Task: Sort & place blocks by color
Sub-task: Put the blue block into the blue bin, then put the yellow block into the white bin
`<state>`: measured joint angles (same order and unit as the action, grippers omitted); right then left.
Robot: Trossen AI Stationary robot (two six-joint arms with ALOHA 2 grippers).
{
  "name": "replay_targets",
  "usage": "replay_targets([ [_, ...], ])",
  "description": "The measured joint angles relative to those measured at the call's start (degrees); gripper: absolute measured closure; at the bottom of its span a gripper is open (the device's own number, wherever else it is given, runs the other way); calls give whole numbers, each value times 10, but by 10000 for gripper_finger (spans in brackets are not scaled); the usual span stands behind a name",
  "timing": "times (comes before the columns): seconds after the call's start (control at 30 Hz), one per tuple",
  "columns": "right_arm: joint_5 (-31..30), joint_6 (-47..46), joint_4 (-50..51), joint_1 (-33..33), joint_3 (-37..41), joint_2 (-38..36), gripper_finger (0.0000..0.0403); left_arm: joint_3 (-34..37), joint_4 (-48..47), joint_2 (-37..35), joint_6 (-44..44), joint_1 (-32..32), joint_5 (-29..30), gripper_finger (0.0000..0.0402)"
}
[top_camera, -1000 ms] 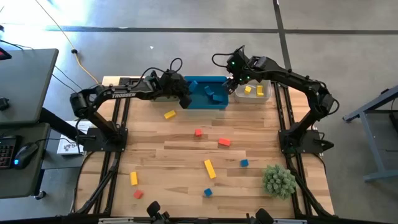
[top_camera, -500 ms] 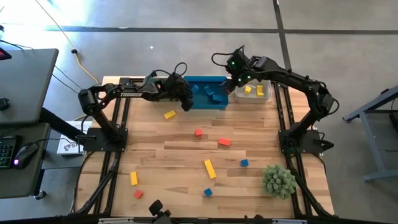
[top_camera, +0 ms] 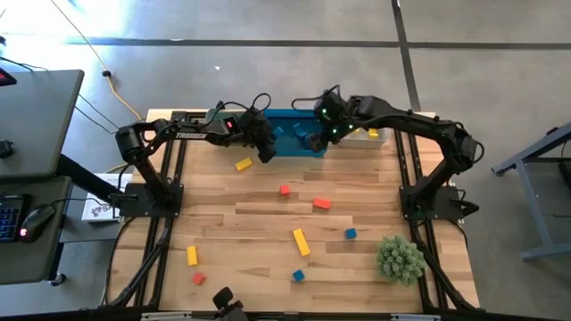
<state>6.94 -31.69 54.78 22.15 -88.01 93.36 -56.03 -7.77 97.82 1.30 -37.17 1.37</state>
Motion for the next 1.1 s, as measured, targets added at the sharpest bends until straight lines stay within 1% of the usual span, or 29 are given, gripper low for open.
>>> replay_targets([
  [0.17,-12,-53,0,-54,0,0,192,0,0,0,-15,0,1,259],
  [0.3,-36,-109,0,-99,0,0,192,0,2,0,-21,0,1,239],
  [0.47,-71,-185,-1,-156,0,3,192,-1,-1,-4,-21,0,1,228],
  [0.63,-92,-255,-6,-210,0,19,192,-29,-36,-22,-32,0,1,227],
  [0.83,-101,-319,-13,-259,0,56,192,-64,-117,-59,-65,2,-7,227],
  [1.1,-99,-368,-24,-305,0,108,192,-70,-205,-122,-62,2,-11,227],
])
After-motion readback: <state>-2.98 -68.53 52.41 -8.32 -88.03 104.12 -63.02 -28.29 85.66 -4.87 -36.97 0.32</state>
